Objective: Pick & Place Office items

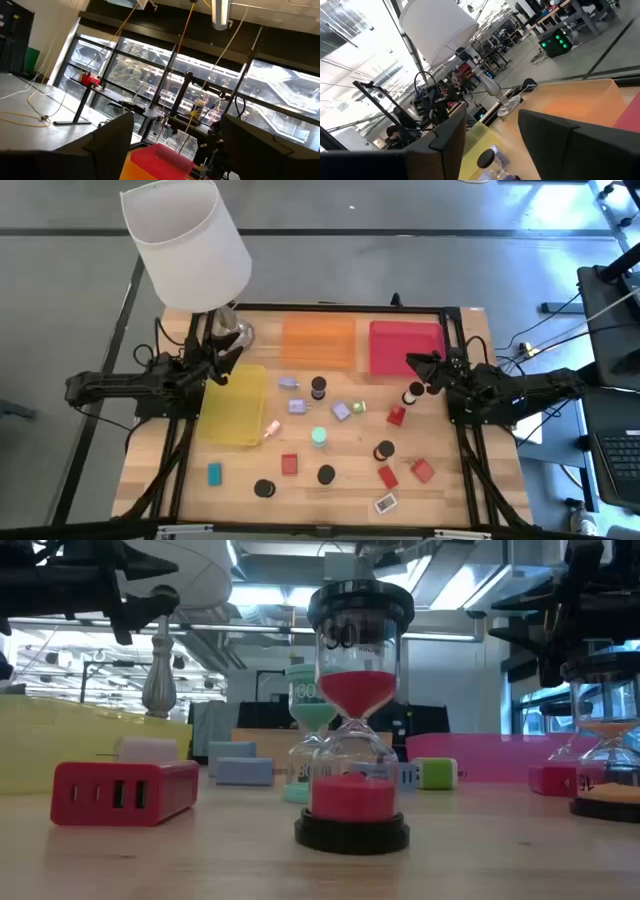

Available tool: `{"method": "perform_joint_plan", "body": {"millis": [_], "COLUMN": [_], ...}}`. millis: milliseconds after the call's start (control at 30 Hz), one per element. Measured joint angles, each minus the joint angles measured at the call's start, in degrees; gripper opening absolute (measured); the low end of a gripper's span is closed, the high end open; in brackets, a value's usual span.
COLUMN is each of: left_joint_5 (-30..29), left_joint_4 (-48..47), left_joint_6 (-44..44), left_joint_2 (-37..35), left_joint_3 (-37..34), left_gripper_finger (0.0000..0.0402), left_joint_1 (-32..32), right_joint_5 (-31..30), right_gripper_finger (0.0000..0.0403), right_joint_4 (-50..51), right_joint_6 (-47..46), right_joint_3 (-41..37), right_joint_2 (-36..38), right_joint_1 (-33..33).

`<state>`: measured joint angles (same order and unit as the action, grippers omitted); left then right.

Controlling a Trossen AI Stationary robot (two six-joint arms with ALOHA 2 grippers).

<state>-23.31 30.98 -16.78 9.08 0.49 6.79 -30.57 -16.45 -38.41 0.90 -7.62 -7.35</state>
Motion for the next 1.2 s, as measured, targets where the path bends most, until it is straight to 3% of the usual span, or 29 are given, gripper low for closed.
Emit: {"method": "perform_joint_plan", "body": {"millis": [1200], "left_joint_5": [0.0], "left_joint_4": [0.0], "left_joint_6": [0.0], "left_joint_2": [0.0], "left_joint_3": [0.0], "left_gripper_finger": [0.0294], "left_joint_1": [0.0], "right_joint_5": [-1.4], "right_gripper_finger": [0.0183], "right_joint_4": [-0.1], "right_joint_6": [3.0], "right_joint_3": [0.0], "right_joint_2": [0.0], "right_joint_1": [0.0]}}
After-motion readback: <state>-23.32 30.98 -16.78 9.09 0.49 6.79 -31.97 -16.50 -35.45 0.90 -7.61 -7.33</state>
